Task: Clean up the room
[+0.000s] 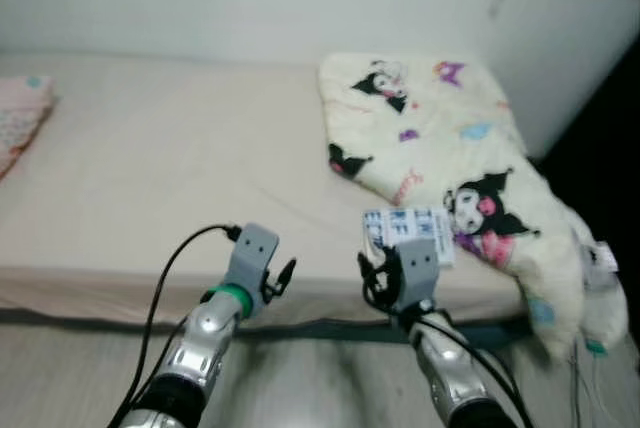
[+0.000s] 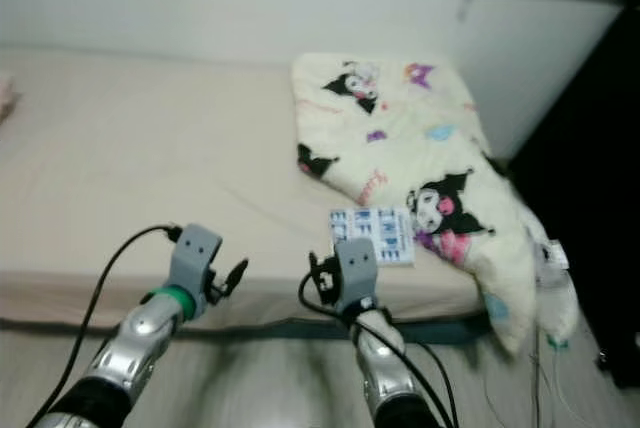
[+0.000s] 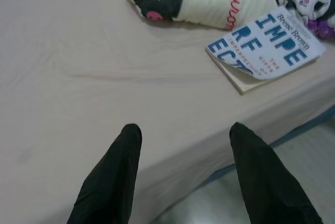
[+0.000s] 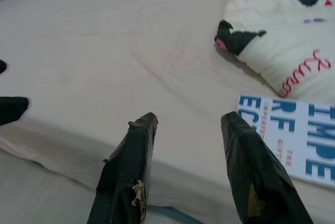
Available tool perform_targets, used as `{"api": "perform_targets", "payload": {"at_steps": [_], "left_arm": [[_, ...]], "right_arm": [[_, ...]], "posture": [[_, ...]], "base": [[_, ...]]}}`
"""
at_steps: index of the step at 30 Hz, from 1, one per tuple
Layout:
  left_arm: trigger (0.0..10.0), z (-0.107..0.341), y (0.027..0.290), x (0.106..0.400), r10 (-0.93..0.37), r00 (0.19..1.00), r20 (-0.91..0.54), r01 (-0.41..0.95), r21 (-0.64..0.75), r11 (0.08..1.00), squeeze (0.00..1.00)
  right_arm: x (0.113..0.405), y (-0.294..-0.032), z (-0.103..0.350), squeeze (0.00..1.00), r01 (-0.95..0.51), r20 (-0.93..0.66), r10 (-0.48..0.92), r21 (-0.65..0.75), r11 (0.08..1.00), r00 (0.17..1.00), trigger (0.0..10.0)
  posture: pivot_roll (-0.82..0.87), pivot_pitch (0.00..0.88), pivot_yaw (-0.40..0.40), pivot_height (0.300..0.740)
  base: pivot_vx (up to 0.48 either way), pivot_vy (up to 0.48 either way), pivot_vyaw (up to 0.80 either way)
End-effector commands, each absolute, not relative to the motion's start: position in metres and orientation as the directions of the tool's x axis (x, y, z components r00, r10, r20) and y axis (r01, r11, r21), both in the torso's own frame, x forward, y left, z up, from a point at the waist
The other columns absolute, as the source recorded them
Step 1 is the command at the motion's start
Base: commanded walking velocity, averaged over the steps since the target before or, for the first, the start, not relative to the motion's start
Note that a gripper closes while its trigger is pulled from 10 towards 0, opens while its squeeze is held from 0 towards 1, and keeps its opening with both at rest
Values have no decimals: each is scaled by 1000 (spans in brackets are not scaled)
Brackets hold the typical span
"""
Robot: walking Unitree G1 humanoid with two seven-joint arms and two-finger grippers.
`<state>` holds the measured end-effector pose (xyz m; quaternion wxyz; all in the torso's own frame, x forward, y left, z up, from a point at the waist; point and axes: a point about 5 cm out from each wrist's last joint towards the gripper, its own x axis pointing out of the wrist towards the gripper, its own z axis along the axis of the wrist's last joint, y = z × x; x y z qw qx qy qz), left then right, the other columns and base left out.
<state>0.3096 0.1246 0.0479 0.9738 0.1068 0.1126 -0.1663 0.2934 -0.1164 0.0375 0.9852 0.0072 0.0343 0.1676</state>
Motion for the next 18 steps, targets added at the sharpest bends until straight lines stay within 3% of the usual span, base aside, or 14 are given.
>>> {"api": "perform_targets", "payload": {"at_steps": [1, 13, 18], "left_arm": [[10000, 43, 123, 306, -308, 912, -272, 360, 165, 918, 0], [10000, 43, 123, 307, -310, 911, -272, 362, 167, 917, 0], [10000, 42, 122, 308, -306, 911, -277, 357, 156, 921, 0]], "right_arm": [[290, -119, 32, 0, -322, -91, 324, 30, 946, 942, 10000], [290, -118, 32, 0, -318, -92, 320, 30, 947, 943, 10000], [291, -119, 32, 0, -315, -90, 316, 30, 949, 945, 10000]], "posture": [[-41, 0, 49, 740], [-40, 0, 51, 740], [-41, 1, 52, 740]], "base": [[0, -311, 0], [0, -295, 0], [0, 0, 0]]}}
